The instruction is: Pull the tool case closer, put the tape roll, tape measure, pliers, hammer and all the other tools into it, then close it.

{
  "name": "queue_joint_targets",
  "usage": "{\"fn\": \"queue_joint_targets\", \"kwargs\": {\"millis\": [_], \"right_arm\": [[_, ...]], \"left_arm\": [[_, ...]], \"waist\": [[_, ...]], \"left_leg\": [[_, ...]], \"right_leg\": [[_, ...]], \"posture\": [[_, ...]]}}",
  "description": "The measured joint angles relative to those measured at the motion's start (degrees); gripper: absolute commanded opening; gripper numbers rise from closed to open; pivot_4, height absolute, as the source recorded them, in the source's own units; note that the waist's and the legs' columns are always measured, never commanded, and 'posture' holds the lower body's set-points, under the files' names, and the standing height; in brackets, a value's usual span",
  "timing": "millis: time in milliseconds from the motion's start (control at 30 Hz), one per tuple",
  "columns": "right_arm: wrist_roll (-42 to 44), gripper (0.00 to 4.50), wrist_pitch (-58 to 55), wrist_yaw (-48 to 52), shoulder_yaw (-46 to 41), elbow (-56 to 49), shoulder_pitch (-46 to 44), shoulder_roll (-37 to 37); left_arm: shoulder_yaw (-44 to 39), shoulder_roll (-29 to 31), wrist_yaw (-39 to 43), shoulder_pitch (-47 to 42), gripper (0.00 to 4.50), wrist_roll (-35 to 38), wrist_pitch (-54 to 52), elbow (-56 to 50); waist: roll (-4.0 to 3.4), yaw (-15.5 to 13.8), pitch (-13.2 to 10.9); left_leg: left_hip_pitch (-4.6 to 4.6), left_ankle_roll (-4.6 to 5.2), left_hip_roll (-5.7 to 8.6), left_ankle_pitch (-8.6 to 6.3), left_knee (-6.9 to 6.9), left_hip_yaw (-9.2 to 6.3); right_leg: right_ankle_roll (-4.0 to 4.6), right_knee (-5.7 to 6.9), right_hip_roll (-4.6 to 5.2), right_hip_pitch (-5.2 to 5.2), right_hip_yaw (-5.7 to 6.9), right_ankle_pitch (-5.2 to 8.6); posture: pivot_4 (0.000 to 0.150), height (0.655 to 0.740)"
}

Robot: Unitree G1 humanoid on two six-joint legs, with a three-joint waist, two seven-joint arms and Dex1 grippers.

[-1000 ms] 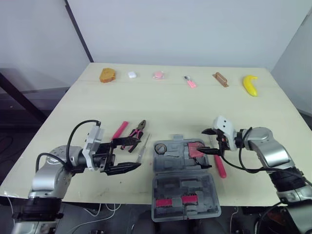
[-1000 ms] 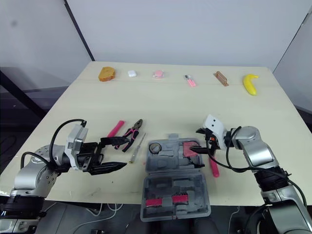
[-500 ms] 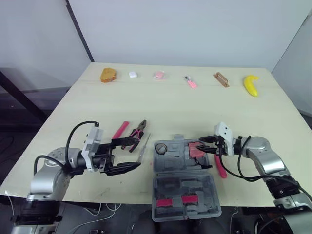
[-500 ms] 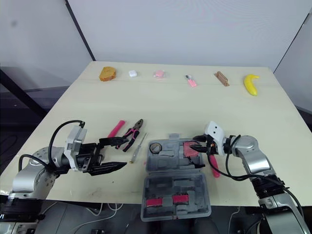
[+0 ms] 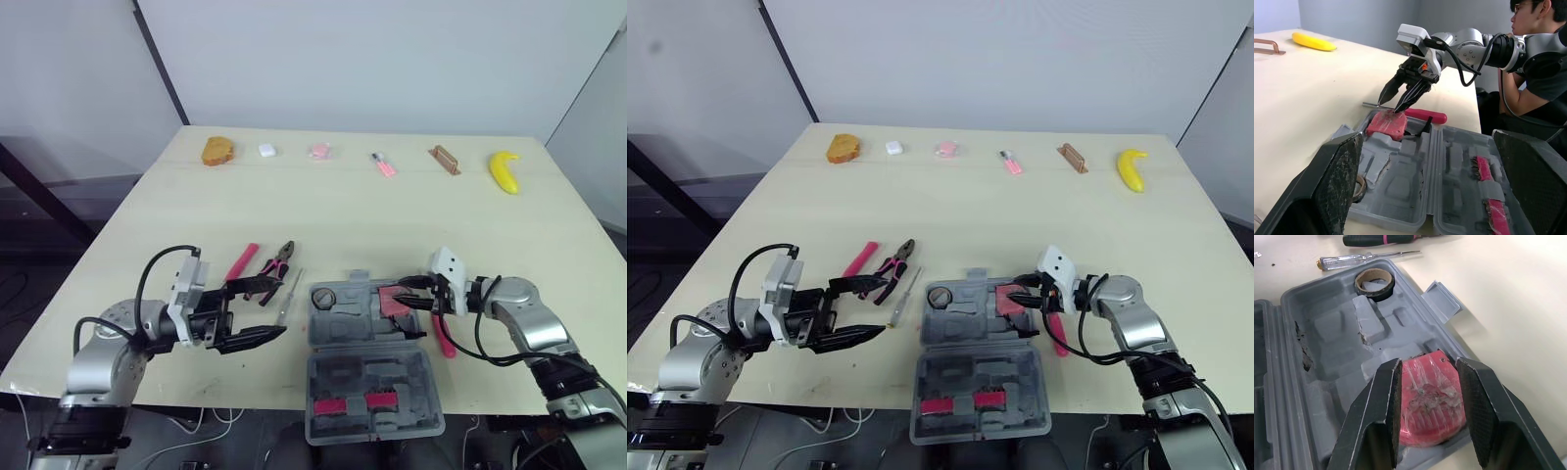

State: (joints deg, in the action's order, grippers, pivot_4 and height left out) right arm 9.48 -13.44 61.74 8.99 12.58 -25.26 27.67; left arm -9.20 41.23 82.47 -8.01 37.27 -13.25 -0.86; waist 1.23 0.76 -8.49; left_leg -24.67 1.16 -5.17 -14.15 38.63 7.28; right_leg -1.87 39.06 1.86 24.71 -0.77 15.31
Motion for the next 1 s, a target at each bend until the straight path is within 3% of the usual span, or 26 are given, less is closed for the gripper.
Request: {"fn": "queue_joint_targets", "kwargs": {"millis": [67,100,133,567,633,1000], "right_arm": [[0.00,1.09,0.00,-0.10,0.00,0.00,0.00,-0.11],[0.00,0.51,0.00,-0.31,0.00,0.00,0.00,-0.30],[0.00,0.34,0.00,-0.43,0.00,0.00,0.00,-0.46],[0.22,0.34,-0.15,-0.03,0.04,0.03,0.03,-1.06],[0.31,0.84,-0.16,0.40,0.04,0.03,0.03,-1.06],[0.24,0.84,0.05,-0.50,0.04,1.47,0.02,-1.70]], "left_arm": [[0.00,-0.14,0.00,0.00,4.50,0.00,0.04,0.01],[0.00,-0.23,0.00,0.00,4.50,0.00,0.07,0.01],[0.00,-0.25,0.00,0.00,4.50,-0.01,0.08,0.01],[0.00,-0.31,-0.01,0.37,4.50,-0.01,0.81,0.11],[0.00,-0.31,-0.03,0.36,4.50,-0.01,0.85,0.32],[0.22,-0.75,-0.14,-0.63,4.50,-0.12,1.18,1.56]], "waist": [[0.00,0.00,0.00],[0.00,0.01,0.00],[0.00,0.02,0.00],[0.00,0.00,0.00],[0.00,0.00,0.00],[0.00,0.00,0.00]], "left_leg": [[0.00,0.00,0.00,0.00,0.00,0.00],[0.00,0.00,0.00,0.00,0.00,0.00],[0.00,0.00,0.00,0.00,0.00,0.00],[0.00,0.00,0.00,0.00,0.00,0.00],[0.00,0.00,0.00,0.00,0.00,0.00],[0.01,0.00,0.00,0.00,0.00,0.00]], "right_leg": [[0.00,0.00,0.00,0.00,0.00,0.00],[0.00,0.00,0.00,0.00,0.00,0.00],[0.00,0.00,0.00,0.00,0.00,0.00],[0.00,0.00,0.00,0.00,0.00,0.00],[0.00,0.00,0.00,-0.01,0.00,0.00],[0.00,0.02,0.00,-0.01,0.00,0.00]], "posture": [[0.150,0.7400],[0.150,0.7400],[0.150,0.7400],[0.150,0.7400],[0.150,0.7400],[0.150,0.7400]]}}
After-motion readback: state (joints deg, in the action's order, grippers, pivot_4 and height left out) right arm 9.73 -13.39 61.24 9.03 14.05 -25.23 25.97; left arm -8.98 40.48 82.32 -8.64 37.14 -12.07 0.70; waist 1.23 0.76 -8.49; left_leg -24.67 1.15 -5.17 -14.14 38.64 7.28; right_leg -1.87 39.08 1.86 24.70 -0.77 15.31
